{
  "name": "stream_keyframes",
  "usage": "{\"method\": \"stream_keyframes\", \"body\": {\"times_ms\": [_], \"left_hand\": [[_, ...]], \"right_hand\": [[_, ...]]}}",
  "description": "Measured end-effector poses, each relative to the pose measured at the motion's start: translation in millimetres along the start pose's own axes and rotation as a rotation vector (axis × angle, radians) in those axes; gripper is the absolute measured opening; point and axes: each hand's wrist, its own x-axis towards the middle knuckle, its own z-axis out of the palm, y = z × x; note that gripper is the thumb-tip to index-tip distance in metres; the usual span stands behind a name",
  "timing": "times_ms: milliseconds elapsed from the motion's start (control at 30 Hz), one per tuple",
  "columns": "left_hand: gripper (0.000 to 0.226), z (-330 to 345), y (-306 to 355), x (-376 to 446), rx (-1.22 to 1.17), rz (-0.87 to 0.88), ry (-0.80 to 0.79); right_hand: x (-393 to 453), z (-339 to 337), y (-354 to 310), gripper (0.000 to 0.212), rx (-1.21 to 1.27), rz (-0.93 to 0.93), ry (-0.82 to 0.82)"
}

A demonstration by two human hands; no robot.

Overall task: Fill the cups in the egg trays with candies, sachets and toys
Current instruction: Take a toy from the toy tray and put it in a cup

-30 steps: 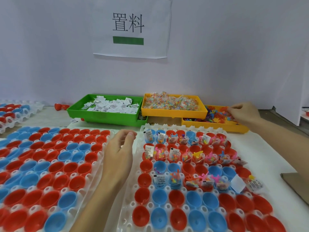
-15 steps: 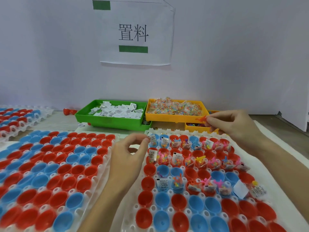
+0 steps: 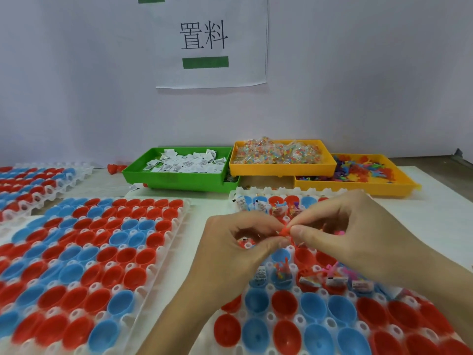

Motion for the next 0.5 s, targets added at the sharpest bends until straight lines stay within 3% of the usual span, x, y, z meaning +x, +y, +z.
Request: {"method": "stream_keyframes", "body": {"times_ms": [200,333,500], "left_hand": [[0.017,-3.8,3.6,1.1,-0.036,-0.072,-0.001],[0.019,-20.2,2.8,3.1,-0.084,-0.212,0.075],[0.008,-45.1,-1.9,3.5,-0.070,-0.383,0.013]], "right_hand": [[-1.9,3.0,0.9,0.014,-0.029,0.016,0.068],[1.0,-8.6,20.0,0.013,0.030,0.063,0.210],[2.7,-16.8,39.5,0.019,-0.010,0.126,0.294]]}}
